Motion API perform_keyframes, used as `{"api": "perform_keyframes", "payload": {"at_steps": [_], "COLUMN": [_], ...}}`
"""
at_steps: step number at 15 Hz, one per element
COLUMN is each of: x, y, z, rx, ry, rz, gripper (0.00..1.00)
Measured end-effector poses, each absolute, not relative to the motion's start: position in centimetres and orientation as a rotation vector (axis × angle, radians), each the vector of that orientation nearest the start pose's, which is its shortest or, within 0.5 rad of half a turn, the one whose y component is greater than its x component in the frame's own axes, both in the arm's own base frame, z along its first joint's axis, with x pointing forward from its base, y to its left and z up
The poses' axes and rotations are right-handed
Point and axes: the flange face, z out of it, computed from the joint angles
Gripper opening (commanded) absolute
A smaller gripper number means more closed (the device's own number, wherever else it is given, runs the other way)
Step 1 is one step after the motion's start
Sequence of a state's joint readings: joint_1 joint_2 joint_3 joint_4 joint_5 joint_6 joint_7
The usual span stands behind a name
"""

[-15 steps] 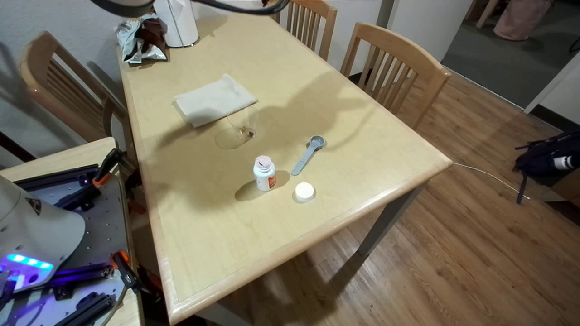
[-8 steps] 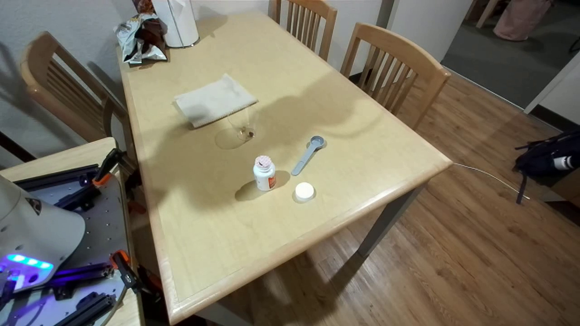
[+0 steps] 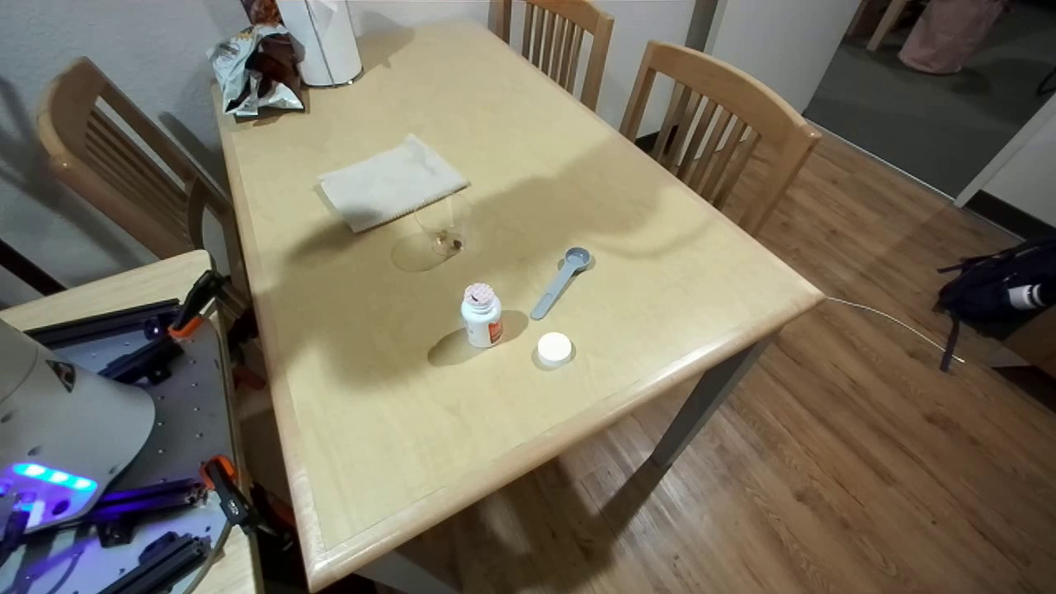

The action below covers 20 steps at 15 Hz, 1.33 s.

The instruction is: Pour the contents from one clear cup to the other

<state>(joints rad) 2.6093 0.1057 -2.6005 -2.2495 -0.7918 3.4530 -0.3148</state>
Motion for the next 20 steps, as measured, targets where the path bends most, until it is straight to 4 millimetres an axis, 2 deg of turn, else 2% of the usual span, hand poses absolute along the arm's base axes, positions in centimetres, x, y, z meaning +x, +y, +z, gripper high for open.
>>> {"api": "perform_keyframes", "payload": {"at_steps": [7,8,13,14,20], "x": [50.4,49.9,48.5,48.5,48.7], "y": [10.0,10.1,10.1,10.1,10.1], "z": [55.9,56.0,55.5,55.5,55.0], "rx": [-2.478,-2.487,-2.521,-2.521,-2.523], "ry": [-1.822,-1.817,-1.811,-1.811,-1.804], "rz": [-1.995,-1.998,-1.981,-1.981,-1.965], "gripper": [0.05,0.19,0.19,0.05,0.05]}}
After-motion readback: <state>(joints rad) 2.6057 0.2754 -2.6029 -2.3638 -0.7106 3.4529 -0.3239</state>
